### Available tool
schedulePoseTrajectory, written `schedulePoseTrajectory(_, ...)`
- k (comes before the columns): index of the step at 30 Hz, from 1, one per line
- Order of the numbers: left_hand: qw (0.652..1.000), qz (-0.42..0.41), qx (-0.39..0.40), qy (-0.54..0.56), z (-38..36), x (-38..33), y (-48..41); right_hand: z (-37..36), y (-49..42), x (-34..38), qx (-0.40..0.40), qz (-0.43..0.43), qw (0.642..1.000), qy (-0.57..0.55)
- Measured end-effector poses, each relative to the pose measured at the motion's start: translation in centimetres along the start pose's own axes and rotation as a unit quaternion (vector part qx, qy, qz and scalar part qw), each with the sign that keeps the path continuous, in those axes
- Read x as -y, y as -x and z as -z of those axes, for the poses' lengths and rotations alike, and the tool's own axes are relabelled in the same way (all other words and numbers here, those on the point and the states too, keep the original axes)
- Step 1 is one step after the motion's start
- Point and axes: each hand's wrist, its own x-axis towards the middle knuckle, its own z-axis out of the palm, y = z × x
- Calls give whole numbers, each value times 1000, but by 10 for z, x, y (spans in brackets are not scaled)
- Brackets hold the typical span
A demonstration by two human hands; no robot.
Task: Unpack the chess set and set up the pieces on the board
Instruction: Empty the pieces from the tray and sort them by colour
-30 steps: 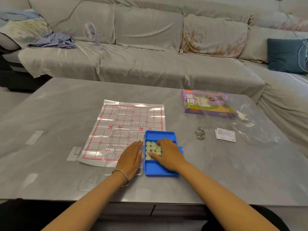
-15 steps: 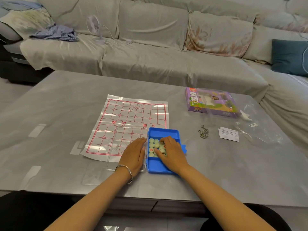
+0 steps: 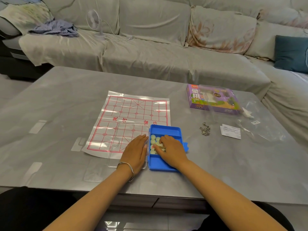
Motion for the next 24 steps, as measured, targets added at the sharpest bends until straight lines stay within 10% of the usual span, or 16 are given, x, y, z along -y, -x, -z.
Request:
schedulePoseTrajectory(14, 1000, 4, -3, 2, 0, 0, 0, 7, -11, -1, 40, -60, 995, -65)
schedulePoseTrajectory(24, 976, 12, -71, 204, 54, 35, -6, 20, -54, 15, 12, -106, 959, -261)
